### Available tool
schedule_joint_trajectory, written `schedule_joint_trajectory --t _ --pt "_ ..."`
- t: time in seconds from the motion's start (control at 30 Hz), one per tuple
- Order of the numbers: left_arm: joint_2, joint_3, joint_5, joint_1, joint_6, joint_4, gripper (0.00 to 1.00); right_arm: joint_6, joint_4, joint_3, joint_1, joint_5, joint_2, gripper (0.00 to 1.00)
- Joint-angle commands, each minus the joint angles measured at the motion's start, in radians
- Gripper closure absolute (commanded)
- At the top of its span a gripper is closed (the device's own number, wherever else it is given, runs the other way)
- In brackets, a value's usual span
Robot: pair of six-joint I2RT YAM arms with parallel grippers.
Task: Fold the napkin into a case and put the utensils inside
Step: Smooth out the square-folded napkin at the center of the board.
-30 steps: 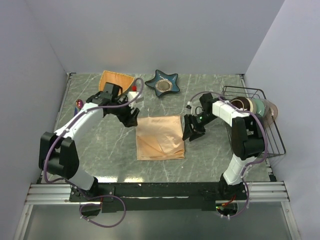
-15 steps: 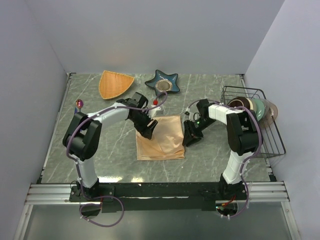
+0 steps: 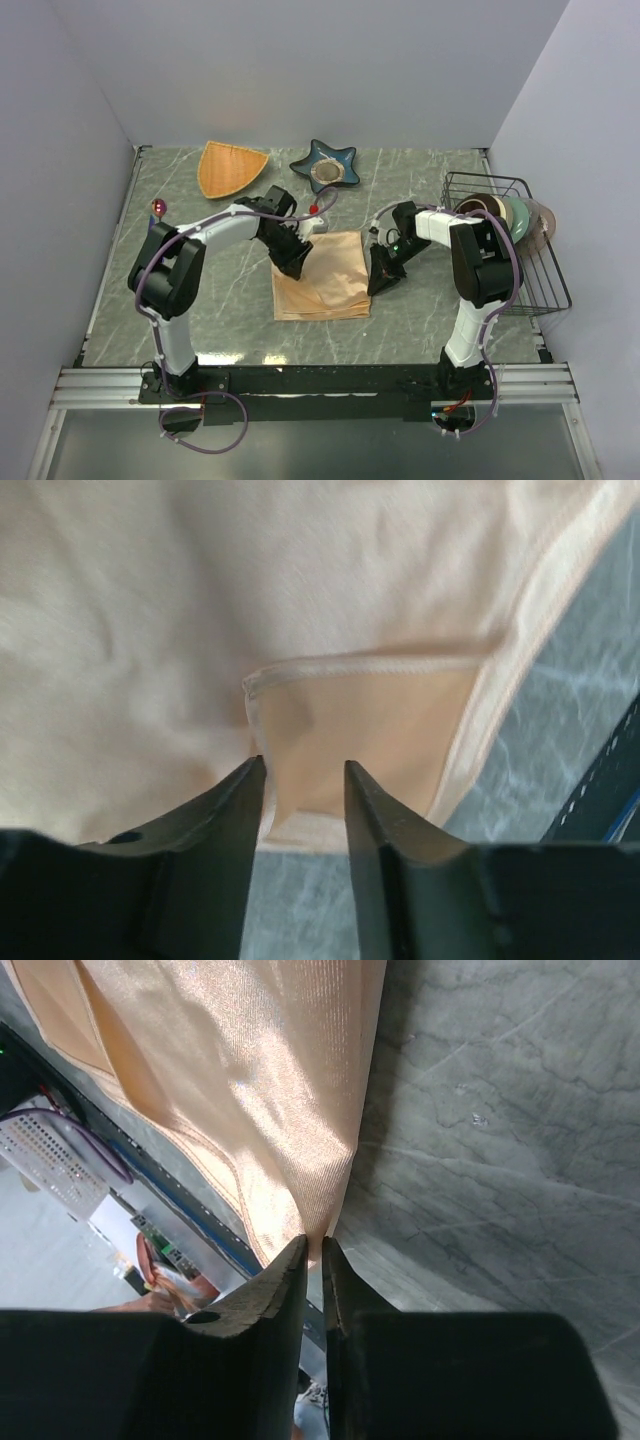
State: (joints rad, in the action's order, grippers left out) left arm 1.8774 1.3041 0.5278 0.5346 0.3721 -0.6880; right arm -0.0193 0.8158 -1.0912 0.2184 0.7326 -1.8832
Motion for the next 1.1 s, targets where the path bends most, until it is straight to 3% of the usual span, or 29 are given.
schedule_joint_trajectory --t 0.0,0.13,0.4,0.5,0.53,0.6,0.67,0.83,1.07 --pt "-0.096 -0.048 0.052 0.005 0.140 -0.088 0.60 -0.013 0.008 0.002 0.007 0.021 -0.002 0.84" --pt "-0.153 -0.109 0.028 0.005 0.244 -0.111 0.69 -0.022 0.010 0.007 0.007 0.021 0.002 0.87" --pt "-0.241 -0.186 -0.025 0.007 0.451 -0.194 0.76 -0.030 0.020 0.008 0.009 0.019 0.002 0.92" --pt "-0.323 -0.247 -0.072 0.007 0.495 -0.144 0.68 -0.037 0.029 0.007 0.012 0.019 0.013 0.91" --pt "-0.365 -0.268 -0.077 0.007 0.490 -0.128 0.56 -0.041 0.031 0.008 0.012 0.018 0.015 0.90" --pt "-0.409 -0.293 -0.089 0.007 0.455 -0.078 0.46 -0.042 0.039 0.008 0.018 0.019 0.022 0.88" --pt "-0.492 -0.350 -0.092 0.010 0.377 0.037 0.45 -0.039 0.039 0.016 0.018 0.017 0.033 0.86" --pt "-0.612 -0.489 -0.231 0.140 0.249 0.269 0.42 -0.036 0.043 0.021 0.019 0.007 0.048 0.75" --pt "-0.541 -0.503 -0.377 0.269 0.185 0.364 0.41 -0.033 0.057 0.010 0.021 -0.007 0.065 0.69"
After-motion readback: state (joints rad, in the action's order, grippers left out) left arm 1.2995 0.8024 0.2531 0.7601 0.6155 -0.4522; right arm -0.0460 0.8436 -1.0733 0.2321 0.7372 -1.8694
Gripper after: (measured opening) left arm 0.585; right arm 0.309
